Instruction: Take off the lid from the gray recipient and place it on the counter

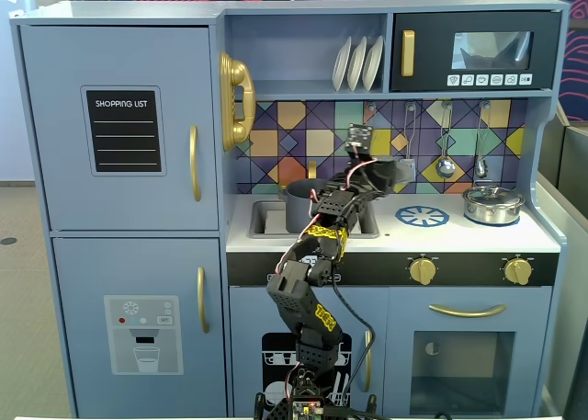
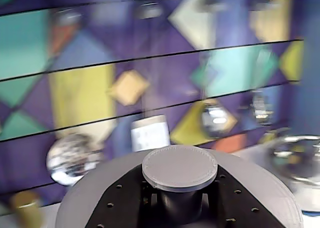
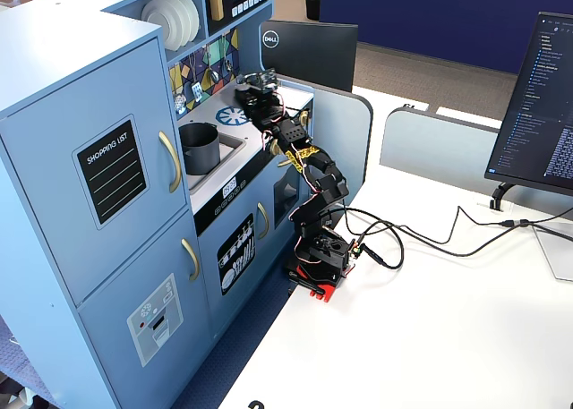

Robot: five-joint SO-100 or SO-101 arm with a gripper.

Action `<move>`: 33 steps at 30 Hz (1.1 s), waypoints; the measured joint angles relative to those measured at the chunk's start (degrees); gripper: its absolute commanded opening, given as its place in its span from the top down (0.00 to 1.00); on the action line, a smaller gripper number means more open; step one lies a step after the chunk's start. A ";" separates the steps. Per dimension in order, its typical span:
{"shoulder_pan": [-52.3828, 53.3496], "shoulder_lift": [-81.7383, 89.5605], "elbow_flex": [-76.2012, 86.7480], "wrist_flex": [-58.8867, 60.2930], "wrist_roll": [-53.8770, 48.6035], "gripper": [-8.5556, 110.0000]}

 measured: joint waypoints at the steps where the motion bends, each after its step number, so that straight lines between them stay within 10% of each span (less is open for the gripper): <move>1: 0.88 0.00 0.62 -0.09 0.35 0.93; 33: 5.10 -19.78 14.85 -23.99 0.35 0.93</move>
